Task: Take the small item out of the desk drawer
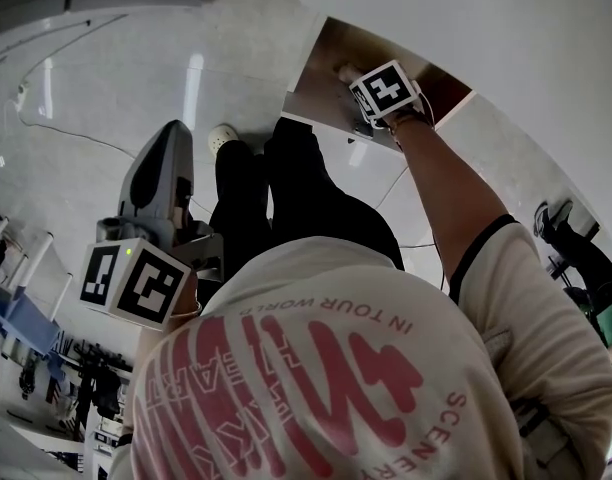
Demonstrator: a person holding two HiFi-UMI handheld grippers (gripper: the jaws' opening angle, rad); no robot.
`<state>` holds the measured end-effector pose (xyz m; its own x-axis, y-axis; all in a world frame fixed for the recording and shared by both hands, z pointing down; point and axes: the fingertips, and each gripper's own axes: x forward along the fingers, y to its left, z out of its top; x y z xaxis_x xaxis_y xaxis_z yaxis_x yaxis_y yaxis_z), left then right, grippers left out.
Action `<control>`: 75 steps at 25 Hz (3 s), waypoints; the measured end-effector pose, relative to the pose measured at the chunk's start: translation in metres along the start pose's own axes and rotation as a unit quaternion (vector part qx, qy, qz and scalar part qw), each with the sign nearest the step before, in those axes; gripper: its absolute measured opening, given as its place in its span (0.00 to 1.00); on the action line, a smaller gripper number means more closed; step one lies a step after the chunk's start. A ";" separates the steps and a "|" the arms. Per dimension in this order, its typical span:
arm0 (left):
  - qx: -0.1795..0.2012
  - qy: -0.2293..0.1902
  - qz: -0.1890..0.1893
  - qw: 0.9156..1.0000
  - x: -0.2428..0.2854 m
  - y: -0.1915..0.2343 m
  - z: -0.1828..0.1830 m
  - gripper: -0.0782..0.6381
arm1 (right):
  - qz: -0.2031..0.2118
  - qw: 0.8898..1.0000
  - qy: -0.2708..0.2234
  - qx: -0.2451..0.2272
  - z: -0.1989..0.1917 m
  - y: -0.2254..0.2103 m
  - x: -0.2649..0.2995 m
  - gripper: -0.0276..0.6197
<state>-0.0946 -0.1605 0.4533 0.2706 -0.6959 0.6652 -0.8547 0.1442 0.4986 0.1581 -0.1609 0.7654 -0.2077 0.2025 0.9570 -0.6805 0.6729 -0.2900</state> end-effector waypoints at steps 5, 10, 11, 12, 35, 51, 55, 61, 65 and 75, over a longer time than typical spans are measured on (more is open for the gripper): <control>-0.005 0.004 -0.005 1.000 0.001 -0.003 -0.007 0.12 | -0.009 1.000 0.007 0.004 0.000 0.001 0.000 0.32; -0.005 0.010 -0.011 1.000 0.008 -0.009 -0.009 0.11 | -0.017 1.000 -0.001 0.021 0.001 -0.005 0.000 0.31; -0.004 0.010 -0.013 1.000 0.008 -0.009 -0.009 0.12 | -0.017 1.000 0.000 0.021 0.001 -0.005 0.000 0.31; -0.004 0.011 -0.015 1.000 0.009 -0.010 -0.010 0.12 | -0.017 1.000 0.003 0.021 0.000 -0.004 0.000 0.31; -0.042 0.009 -0.017 0.999 -0.017 0.030 -0.042 0.11 | -0.039 0.999 0.024 0.028 0.001 -0.003 0.010 0.27; -0.047 -0.014 -0.009 0.999 -0.042 0.043 -0.034 0.11 | -0.054 0.998 0.027 0.010 -0.001 0.005 0.004 0.24; -0.047 -0.015 -0.012 0.999 -0.043 0.040 -0.032 0.11 | -0.047 0.998 0.019 0.037 -0.001 0.004 0.000 0.24; -0.041 -0.021 -0.016 0.999 -0.045 0.029 -0.026 0.11 | -0.040 0.998 0.016 0.046 -0.006 0.003 -0.007 0.24; -0.037 -0.028 -0.017 0.999 -0.045 0.027 -0.021 0.12 | -0.039 0.998 0.014 0.045 -0.005 0.006 -0.009 0.24; -0.029 -0.037 -0.026 0.999 -0.056 0.018 -0.013 0.11 | -0.042 0.998 0.010 0.045 -0.011 0.013 -0.023 0.24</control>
<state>-0.1191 -0.1099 0.4319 0.2788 -0.7537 0.5951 -0.8122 0.1456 0.5649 0.1617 -0.1487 0.7398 -0.1333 0.1635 0.9775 -0.7555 0.6215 -0.2070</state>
